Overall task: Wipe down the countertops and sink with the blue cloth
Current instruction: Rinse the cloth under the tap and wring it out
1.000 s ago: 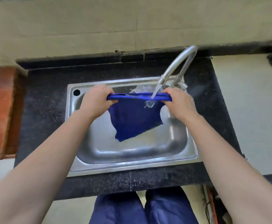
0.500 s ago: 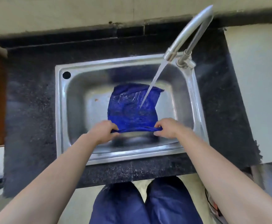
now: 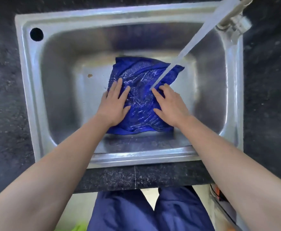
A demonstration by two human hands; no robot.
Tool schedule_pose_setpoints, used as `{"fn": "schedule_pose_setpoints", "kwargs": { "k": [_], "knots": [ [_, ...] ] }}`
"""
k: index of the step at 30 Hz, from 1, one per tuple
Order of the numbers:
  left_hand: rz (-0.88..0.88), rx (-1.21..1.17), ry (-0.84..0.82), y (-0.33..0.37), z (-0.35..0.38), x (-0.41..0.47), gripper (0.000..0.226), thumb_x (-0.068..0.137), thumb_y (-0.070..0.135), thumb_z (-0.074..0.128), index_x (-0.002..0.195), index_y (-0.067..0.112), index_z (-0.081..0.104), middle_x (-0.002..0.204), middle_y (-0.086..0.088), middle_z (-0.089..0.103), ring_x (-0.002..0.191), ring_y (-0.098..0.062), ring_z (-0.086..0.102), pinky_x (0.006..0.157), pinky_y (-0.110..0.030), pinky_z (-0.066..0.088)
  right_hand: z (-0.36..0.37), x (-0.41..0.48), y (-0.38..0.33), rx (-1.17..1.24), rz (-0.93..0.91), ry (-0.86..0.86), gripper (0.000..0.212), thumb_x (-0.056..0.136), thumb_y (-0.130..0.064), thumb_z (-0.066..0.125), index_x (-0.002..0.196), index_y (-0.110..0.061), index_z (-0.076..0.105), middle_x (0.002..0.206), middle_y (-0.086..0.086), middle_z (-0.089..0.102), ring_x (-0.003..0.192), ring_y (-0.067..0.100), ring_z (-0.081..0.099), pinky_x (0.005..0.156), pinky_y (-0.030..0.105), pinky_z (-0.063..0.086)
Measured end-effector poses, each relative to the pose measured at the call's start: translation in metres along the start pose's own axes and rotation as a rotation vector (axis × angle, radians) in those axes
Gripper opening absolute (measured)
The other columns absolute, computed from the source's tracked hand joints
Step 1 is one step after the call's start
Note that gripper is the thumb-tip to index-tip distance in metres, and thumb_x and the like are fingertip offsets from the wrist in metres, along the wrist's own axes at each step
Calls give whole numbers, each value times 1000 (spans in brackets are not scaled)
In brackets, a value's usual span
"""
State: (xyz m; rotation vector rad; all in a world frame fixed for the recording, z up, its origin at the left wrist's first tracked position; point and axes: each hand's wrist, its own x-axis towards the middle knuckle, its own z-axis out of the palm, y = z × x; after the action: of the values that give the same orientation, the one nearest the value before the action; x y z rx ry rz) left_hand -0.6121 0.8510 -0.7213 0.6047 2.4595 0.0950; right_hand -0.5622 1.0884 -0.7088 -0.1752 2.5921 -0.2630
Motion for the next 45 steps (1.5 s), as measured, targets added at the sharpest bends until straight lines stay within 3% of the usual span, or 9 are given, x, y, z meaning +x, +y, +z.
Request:
{"fn": "schedule_pose_setpoints", "kwargs": {
  "k": [6, 13, 16, 18, 22, 25, 31, 37, 45],
  "knots": [
    [-34, 64, -19, 3, 16, -10, 64, 101, 54, 24, 158, 28, 6, 163, -10, -19, 151, -27, -13, 121, -49, 3, 0, -6, 9, -108, 61, 111, 62, 91, -52, 57, 141, -14, 54, 118, 16, 57, 113, 36, 52, 97, 47, 40],
    [-64, 191, -9, 7, 9, -18, 76, 98, 62, 24, 157, 19, 4, 163, -11, 10, 146, -30, 18, 105, -54, 29, -28, -1, 10, -195, 238, 87, 52, 99, -54, 40, 88, -20, 78, 88, 12, 65, 90, 34, 58, 85, 42, 40],
    [-92, 135, 114, 12, -5, -5, 69, 98, 56, 35, 150, 11, 29, 137, -15, 46, 119, -35, 44, 94, -51, 33, -27, 17, -3, 54, 102, 257, 32, 95, -33, 57, 114, -13, 73, 110, 16, 62, 100, 39, 58, 87, 46, 44],
    [-47, 98, 216, 8, -11, 9, 59, 98, 45, 41, 144, 8, 41, 137, -17, 48, 121, -36, 45, 95, -50, 33, -24, 28, -9, 118, 43, 229, 48, 94, -26, 62, 140, -11, 57, 136, 22, 52, 121, 43, 52, 96, 50, 45],
    [111, 135, 130, -6, -14, 32, 63, 101, 43, 38, 155, 14, 23, 164, -12, 12, 150, -30, 14, 115, -50, 23, -13, 37, 10, -29, 60, 15, 76, 98, -53, 50, 160, -23, 18, 167, 17, 4, 153, 37, 5, 122, 53, 14],
    [69, 195, 4, -20, -11, 34, 74, 98, 61, 27, 157, 27, -2, 165, -6, -11, 152, -28, -7, 120, -54, 10, -13, 32, 31, -110, 112, -34, 90, 90, -74, 38, 160, -30, 2, 167, 9, -12, 154, 29, -8, 120, 60, 0],
    [-13, 124, -57, -12, 23, -10, 79, 95, 68, 13, 156, 25, -14, 162, -13, -23, 149, -32, -21, 120, -58, -2, -6, 9, 24, -165, 62, -295, 91, 96, -72, 27, 154, -23, -24, 158, 16, -36, 147, 35, -31, 121, 57, -10],
    [119, 81, 131, -10, 11, -3, 74, 97, 55, 41, 155, 13, 22, 165, -14, 3, 152, -32, 3, 119, -57, 6, -2, 15, 19, -66, -29, -49, 78, 101, -52, 40, 161, -17, 5, 166, 16, -12, 153, 33, -11, 122, 50, -5],
    [81, 203, -70, -29, -26, 49, 106, 83, 80, 39, 157, 21, -10, 162, -13, -22, 151, -28, -17, 122, -51, -2, -19, 56, 45, -146, 126, -65, 80, 97, -70, 25, 160, -29, -1, 165, 16, -18, 151, 37, -18, 121, 58, -7]
  ]
}}
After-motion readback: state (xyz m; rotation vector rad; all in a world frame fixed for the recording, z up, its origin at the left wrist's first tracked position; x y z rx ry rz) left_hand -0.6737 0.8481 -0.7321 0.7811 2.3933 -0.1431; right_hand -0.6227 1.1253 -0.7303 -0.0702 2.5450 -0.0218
